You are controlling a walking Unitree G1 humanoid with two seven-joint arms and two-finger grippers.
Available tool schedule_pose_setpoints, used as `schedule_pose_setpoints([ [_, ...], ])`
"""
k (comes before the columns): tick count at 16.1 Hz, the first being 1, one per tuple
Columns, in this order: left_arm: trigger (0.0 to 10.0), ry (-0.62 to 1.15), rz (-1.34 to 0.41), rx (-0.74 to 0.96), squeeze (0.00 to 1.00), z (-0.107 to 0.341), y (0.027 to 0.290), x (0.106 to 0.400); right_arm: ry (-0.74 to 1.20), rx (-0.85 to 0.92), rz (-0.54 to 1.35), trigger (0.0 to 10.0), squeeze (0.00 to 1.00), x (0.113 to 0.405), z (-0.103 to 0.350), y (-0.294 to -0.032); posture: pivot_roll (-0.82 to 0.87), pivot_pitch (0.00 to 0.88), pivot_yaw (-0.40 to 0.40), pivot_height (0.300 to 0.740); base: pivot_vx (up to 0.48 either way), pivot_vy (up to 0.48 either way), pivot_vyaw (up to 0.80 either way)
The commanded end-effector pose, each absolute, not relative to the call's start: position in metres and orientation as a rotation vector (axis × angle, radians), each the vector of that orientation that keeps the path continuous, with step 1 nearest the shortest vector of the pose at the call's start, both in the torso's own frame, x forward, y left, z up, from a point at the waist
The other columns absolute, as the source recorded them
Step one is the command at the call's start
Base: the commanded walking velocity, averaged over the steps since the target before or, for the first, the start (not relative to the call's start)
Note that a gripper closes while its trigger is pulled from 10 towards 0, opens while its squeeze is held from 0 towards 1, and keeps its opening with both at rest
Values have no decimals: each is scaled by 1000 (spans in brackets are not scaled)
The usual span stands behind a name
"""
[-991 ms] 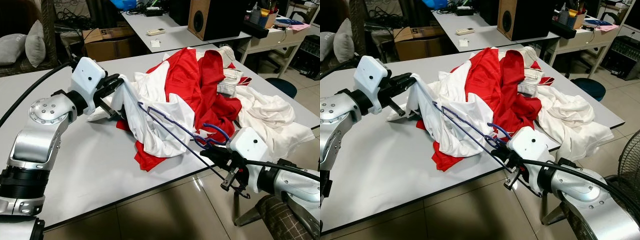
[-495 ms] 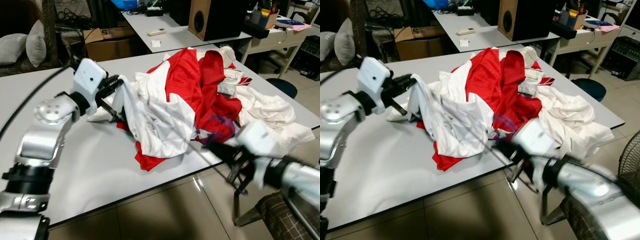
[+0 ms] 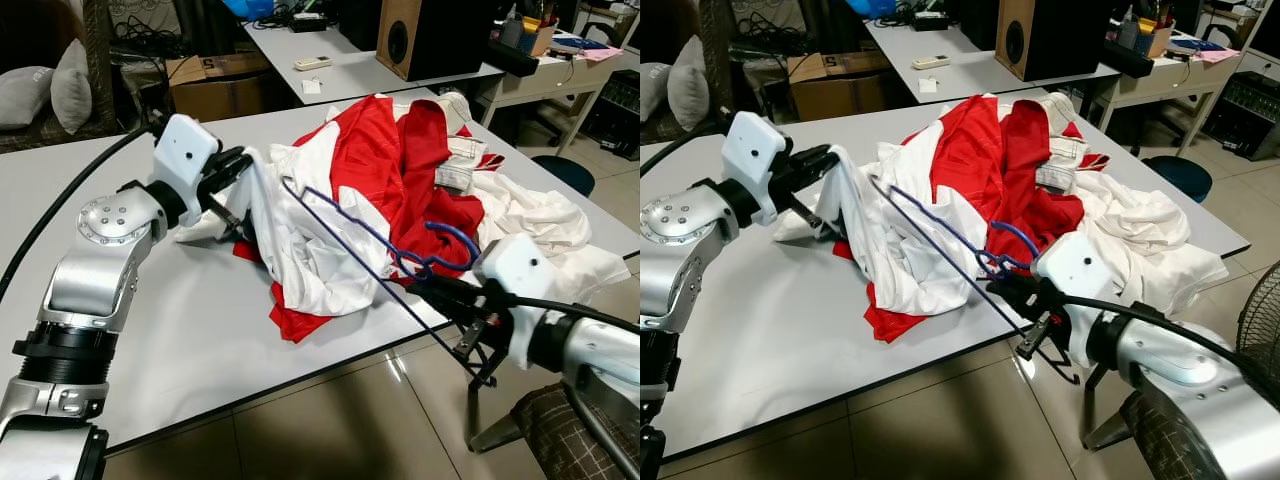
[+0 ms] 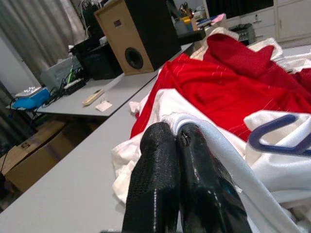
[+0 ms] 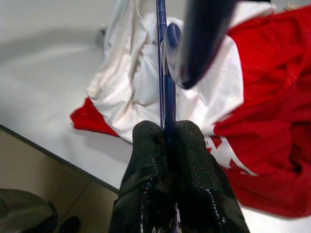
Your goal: Hang hanger
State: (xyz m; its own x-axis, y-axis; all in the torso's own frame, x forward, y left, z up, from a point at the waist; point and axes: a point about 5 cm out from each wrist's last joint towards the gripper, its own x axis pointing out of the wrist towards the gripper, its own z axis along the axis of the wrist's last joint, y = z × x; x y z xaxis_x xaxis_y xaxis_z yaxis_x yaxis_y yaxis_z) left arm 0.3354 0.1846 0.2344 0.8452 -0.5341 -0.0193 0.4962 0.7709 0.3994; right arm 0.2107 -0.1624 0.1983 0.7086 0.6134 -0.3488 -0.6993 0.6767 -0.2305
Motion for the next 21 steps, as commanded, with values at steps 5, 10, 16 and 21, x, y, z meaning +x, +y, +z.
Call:
schedule_pose_setpoints([
  [5,0,-140,-594,409,0,250,179,331,268,-348,730,10000,0,217,194,-160,-91,0,28,740,0,0,0],
  [10,0,-164,-611,393,0,258,171,331,284,-330,855,10000,0,219,185,-139,-84,0,26,740,0,0,0],
  [16,0,-168,-545,403,0,263,182,336,285,-340,886,10000,0,215,187,-137,-85,0,21,740,0,0,0],
  [21,0,-195,-446,396,0,274,192,344,300,-356,904,10000,0,205,188,-139,-85,0,24,740,0,0,0],
])
